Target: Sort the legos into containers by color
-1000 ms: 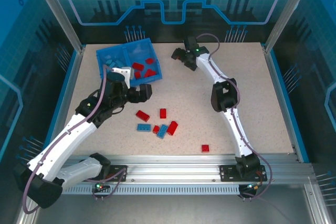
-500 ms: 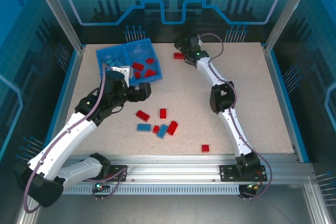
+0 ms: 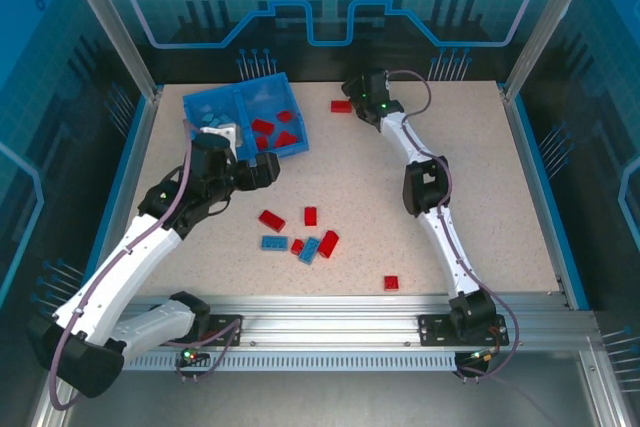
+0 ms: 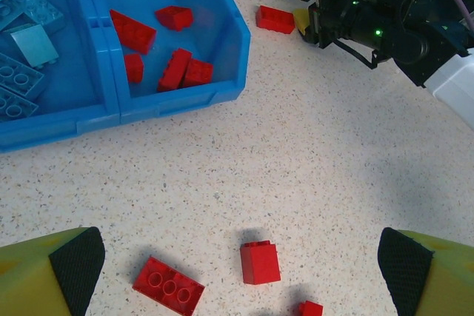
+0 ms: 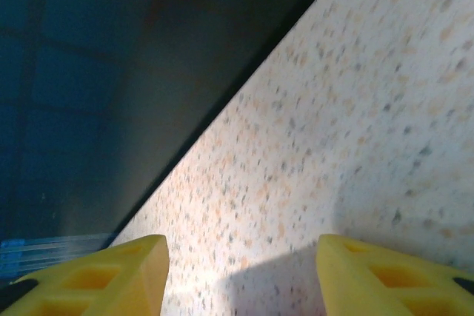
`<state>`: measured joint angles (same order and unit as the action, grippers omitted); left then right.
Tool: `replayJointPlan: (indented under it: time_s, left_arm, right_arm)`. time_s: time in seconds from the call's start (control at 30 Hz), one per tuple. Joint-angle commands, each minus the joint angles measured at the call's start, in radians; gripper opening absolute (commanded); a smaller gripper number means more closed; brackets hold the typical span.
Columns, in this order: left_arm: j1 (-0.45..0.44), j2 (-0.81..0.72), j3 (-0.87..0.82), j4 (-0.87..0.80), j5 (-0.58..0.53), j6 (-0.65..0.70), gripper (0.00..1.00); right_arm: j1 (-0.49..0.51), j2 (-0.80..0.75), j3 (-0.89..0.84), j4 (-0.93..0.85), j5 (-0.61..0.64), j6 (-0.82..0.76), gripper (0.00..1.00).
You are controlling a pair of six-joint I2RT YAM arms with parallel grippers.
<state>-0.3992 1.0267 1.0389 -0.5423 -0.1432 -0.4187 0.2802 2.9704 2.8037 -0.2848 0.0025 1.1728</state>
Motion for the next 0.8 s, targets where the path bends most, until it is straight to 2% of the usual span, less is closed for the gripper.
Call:
replayJointPlan:
  time_s: [0.0,0.2,0.4,0.5,0.57,0.77]
  left_arm:
    - [0.008,-0.006,-0.007,-0.010,-0.012,-0.014,0.99]
    - [0.010,-0.039,-0.025,-0.007,-0.016,-0.035,0.99]
    - [0.011,-0.081,-0.054,-0.005,-0.012,-0.060,0.99]
    - [0.012,-0.100,-0.059,-0.014,-0.015,-0.063,0.99]
    - [0.012,-0.112,-0.065,-0.021,-0.014,-0.070,0.99]
    - [0.012,-0.156,-0.085,-0.026,-0.013,-0.085,0.99]
  right_arm:
    - [0.030,0.064,-0.001,-0.202,-0.200,0.008,0.51]
    - [0.030,0.004,-0.058,-0.472,-0.243,-0.139,0.34]
    - [0.047,-0.042,-0.071,-0.664,-0.219,-0.314,0.37]
    - [0.062,-0.069,-0.114,-0.696,-0.272,-0.384,0.40]
    - [0.075,-0.078,-0.117,-0.733,-0.252,-0.418,0.39]
    - [0.086,-0.138,-0.198,-0.823,-0.202,-0.423,0.36]
